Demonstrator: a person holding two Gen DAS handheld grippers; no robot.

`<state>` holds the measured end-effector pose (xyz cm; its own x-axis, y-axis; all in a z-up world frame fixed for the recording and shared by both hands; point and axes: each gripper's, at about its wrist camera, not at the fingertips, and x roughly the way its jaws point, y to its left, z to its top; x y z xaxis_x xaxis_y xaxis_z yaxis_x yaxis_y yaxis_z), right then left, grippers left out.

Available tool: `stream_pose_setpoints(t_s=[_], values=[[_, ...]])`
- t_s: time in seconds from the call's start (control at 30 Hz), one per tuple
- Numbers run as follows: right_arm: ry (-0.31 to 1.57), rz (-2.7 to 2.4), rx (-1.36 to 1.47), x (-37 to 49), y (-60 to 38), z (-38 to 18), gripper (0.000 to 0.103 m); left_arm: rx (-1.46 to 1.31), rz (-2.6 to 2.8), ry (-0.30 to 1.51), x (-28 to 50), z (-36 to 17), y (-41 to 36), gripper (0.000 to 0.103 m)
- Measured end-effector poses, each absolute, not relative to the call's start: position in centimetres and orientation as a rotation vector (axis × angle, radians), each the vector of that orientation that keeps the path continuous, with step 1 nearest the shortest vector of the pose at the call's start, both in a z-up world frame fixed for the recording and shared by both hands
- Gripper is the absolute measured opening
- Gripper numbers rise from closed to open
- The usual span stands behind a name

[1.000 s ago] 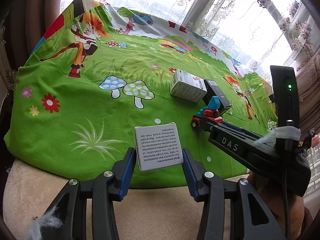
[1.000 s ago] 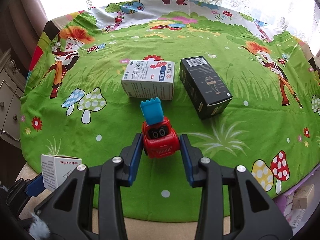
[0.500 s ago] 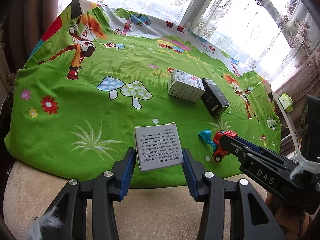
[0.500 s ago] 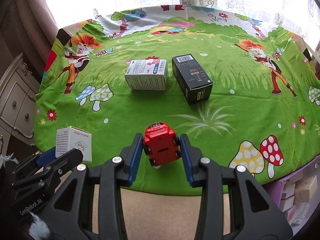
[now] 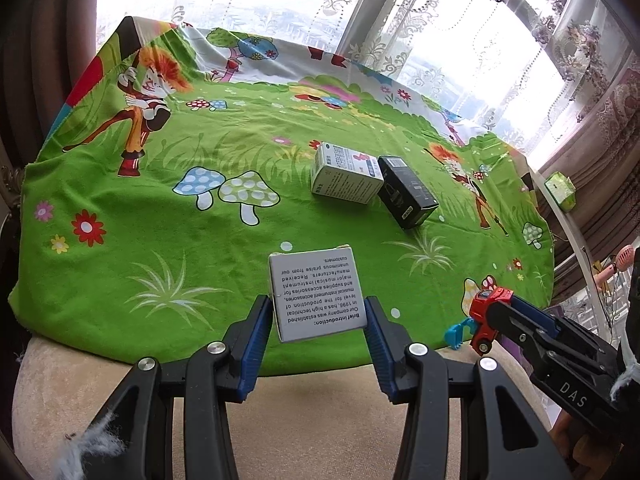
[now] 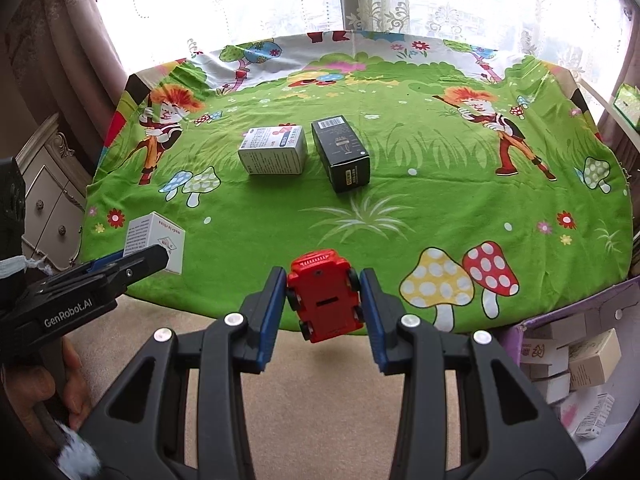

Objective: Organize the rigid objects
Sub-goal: 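Carry the white box and red toy car over the purple box with both grippers, then open both grippers to drop the white box and red car into the purple box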

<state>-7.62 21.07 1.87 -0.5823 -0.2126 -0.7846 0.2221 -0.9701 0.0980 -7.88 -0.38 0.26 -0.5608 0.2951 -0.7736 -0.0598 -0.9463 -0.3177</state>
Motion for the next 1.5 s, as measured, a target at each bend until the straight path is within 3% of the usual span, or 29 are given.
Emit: stream_pose_setpoints(t_s=[1.5], values=[[-0.323, -2.993, 1.365, 2.4, 44.4, 4.0, 0.042, -1.134, 2.077, 0.044, -0.9, 4.3, 23.2, 0.047]])
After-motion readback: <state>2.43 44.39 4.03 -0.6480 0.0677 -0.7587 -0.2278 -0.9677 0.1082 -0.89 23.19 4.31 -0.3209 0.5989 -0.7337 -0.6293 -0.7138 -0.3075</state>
